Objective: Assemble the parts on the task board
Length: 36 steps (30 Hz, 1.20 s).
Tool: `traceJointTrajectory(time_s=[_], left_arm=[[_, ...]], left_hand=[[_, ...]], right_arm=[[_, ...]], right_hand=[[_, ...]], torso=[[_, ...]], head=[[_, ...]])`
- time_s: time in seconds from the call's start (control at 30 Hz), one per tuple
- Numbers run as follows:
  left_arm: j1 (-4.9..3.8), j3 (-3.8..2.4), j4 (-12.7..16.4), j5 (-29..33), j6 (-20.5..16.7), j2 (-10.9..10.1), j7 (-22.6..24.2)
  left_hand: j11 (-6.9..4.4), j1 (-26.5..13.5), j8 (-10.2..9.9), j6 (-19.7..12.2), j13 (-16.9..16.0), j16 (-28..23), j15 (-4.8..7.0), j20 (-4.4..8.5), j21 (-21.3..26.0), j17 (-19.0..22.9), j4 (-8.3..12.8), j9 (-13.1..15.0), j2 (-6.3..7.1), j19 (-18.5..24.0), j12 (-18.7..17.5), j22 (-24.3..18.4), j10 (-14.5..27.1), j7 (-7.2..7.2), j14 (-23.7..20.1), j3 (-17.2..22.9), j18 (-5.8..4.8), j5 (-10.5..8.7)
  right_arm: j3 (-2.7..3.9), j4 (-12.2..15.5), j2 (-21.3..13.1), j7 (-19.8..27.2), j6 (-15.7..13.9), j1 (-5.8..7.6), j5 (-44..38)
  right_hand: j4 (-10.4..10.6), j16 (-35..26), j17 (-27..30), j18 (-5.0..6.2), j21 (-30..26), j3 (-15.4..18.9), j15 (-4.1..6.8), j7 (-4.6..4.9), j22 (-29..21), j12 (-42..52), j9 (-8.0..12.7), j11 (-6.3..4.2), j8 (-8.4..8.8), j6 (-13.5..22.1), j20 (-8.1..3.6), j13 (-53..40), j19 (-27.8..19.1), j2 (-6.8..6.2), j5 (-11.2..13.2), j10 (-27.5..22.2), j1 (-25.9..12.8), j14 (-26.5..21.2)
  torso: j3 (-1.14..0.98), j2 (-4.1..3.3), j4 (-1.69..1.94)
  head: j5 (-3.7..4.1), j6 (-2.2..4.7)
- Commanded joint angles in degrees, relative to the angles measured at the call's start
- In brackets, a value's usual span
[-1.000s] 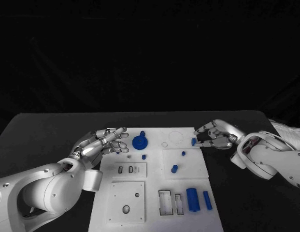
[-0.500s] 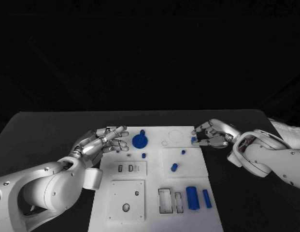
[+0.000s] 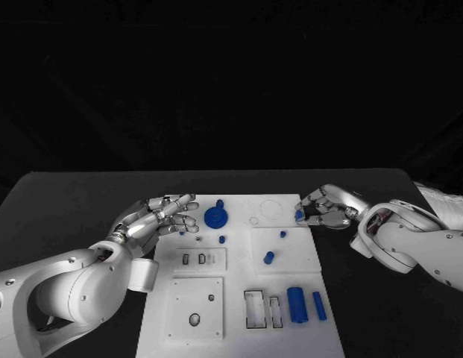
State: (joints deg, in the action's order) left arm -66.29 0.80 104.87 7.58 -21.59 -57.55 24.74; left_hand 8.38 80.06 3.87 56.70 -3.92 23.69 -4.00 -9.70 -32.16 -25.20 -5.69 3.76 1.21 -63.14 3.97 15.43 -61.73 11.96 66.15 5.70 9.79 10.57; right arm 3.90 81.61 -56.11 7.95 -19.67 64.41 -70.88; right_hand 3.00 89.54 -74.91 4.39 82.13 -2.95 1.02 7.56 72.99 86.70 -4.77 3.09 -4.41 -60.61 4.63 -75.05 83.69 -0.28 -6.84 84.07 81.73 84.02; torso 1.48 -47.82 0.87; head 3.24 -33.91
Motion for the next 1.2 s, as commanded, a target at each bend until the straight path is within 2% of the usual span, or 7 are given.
traceJointTrajectory(time_s=[0.03,0.33,0.83,1.03,1.2], left_arm=[[-0.03,-0.03,0.04,-0.02,0.97,0.06,0.14],[-0.03,-0.03,0.1,-0.02,0.97,0.02,0.08],[-0.03,-0.03,0.13,-0.02,0.95,-0.03,-0.05],[-0.03,-0.03,0.13,-0.02,0.99,-0.04,-0.26],[-0.03,-0.02,0.11,-0.02,0.99,-0.04,-0.28]], left_hand=[[-0.09,0.08,-0.06,-0.1,0.02,-0.18,-0.01,0.13,-0.2,-0.03,0.06,-0.03,0.03,0.42,-0.2,0.06,0.27,-0.03,-0.54,0.4,0.57,-0.14],[-0.09,0.08,-0.06,-0.1,0.02,-0.18,-0.01,0.13,-0.2,-0.03,0.06,-0.03,0.03,0.42,-0.2,0.06,0.27,-0.03,-0.54,0.4,0.57,-0.14],[-0.09,0.08,-0.06,-0.1,0.02,-0.18,-0.01,0.13,-0.2,-0.03,0.06,-0.03,0.03,0.42,-0.2,0.06,0.27,-0.03,-0.54,0.4,0.57,-0.14],[-0.05,0.12,-0.08,-0.15,0.03,-0.22,-0.03,0.12,-0.24,-0.04,0.15,-0.04,0.04,0.51,-0.22,0.08,0.32,0.04,-0.57,0.51,0.58,-0.14],[-0.05,0.12,-0.08,-0.15,0.03,-0.22,-0.03,0.12,-0.24,-0.04,0.15,-0.04,0.04,0.51,-0.22,0.08,0.32,0.04,-0.57,0.51,0.58,-0.14]], right_arm=[[0.01,-0.06,0.07,-0.47,1.28,-0.08,-1.08],[0.02,-0.23,0.24,-0.67,1.55,-0.13,-1.29],[0.02,-0.74,1.04,-1.29,0.83,-0.2,-1.74],[0.02,-0.7,1.24,-1.96,-0.09,-0.21,-2.81],[0.05,-0.07,1.3,-1.98,-1.68,-0.21,-3.09]], right_hand=[[0.05,0.38,-14.92,-1.05,0.2,-0.26,0.47,0.02,0.05,0.2,-0.09,-0.37,-0.28,-0.25,-0.26,-12.86,0.59,0.47,0.2,4.09,-0.03,5.94],[-0.04,0.45,-15.07,-1.09,0.3,-0.43,0.52,-0.05,0.25,0.46,-0.12,-0.43,-0.32,-0.48,-0.32,-13.04,0.66,0.52,0.22,4.25,-0.06,5.98],[-0.54,0.46,-15.09,-1.24,0.69,-2.18,0.89,-0.52,1.03,1.13,-0.24,-0.86,-0.4,-1.76,-0.68,-13.5,0.96,1.84,0.14,4.68,-0.17,5.98],[-1.6,0.46,-15.09,-1.36,1.04,-4.22,1.42,-1.31,1.72,1.5,-0.61,-1.52,-1.08,-3.65,-1.11,-13.75,1.22,3.04,1.22,4.91,0.5,5.98],[-2.3,0.46,-15.09,-1.41,1.18,-5.42,1.72,-1.7,2.0,1.59,-0.83,-1.87,-1.45,-4.52,-1.4,-13.82,1.31,3.53,1.44,4.97,0.72,5.98]], torso=[[0.01,-0.03,-0.02],[0.01,-0.01,0.01],[0.03,-0.03,0.02],[-0.05,-0.03,-0.01],[-0.03,0.03,0.02]], head=[[0.07,-0.06],[0.09,-0.1],[0.11,-0.2],[-0.09,-0.28],[-0.21,-0.29]])
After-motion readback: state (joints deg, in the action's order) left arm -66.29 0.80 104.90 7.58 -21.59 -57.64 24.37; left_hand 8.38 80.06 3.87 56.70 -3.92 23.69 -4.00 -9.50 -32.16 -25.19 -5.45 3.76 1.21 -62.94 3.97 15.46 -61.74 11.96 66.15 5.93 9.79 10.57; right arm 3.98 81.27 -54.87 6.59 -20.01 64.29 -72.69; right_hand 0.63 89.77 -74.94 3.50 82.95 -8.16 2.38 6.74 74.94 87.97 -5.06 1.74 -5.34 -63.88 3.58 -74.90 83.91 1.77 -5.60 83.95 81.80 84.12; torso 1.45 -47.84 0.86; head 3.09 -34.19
